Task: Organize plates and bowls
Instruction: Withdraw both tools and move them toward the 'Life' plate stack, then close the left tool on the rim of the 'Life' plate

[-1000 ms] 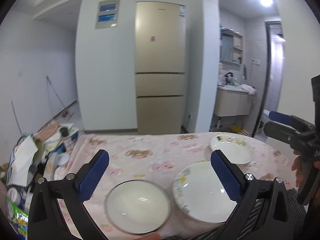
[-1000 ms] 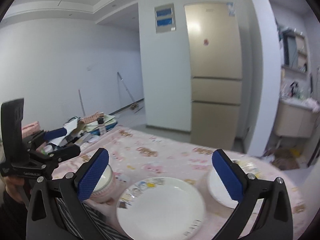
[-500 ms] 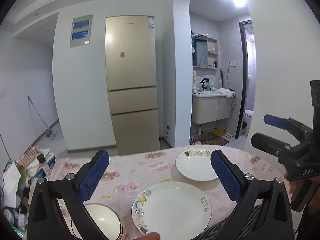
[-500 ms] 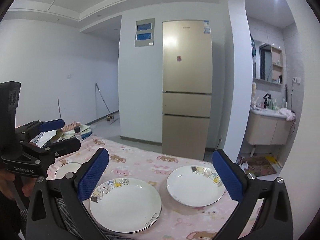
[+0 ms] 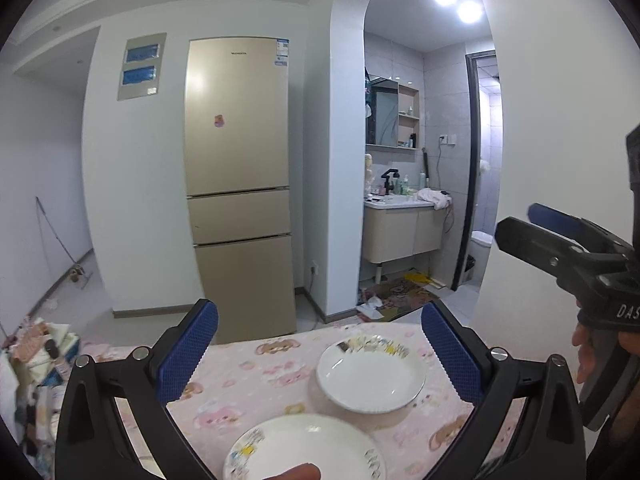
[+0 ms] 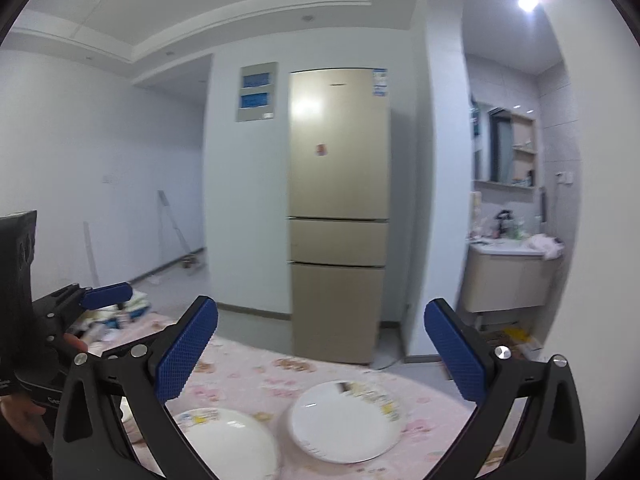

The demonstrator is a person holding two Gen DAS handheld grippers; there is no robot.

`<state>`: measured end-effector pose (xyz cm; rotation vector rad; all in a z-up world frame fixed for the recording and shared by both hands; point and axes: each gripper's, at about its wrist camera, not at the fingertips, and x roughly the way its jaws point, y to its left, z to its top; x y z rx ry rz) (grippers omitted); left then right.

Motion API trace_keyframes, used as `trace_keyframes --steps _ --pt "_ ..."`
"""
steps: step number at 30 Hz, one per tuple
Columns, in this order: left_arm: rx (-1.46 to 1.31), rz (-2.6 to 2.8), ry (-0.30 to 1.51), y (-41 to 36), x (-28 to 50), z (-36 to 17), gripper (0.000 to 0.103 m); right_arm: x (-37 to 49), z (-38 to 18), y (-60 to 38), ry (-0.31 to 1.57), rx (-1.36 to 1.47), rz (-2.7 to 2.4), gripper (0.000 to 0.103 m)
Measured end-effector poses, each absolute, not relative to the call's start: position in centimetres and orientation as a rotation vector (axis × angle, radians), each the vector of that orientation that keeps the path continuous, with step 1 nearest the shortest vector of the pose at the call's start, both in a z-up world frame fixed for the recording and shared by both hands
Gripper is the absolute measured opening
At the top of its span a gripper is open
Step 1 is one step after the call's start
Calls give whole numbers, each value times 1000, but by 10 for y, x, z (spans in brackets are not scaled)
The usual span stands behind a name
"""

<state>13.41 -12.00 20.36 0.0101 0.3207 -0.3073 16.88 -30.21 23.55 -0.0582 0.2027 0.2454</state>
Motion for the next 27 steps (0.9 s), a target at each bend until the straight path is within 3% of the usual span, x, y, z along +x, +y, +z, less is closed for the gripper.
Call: trace_keyframes --steps 7,15,21,24,27 --pt "15 -345 474 -152 225 173 103 222 205 -334 302 1 151 103" --pt "20 -419 778 -177 320 78 103 292 116 -373 508 93 118 103" --pt "-77 -448 894 -168 340 28 103 310 61 -395 616 189 109 103" --pt "-92 -426 895 -171 348 12 103 316 31 -407 683 260 118 92" --pt "-103 -413 954 -174 359 -9 103 325 10 -413 733 313 98 68"
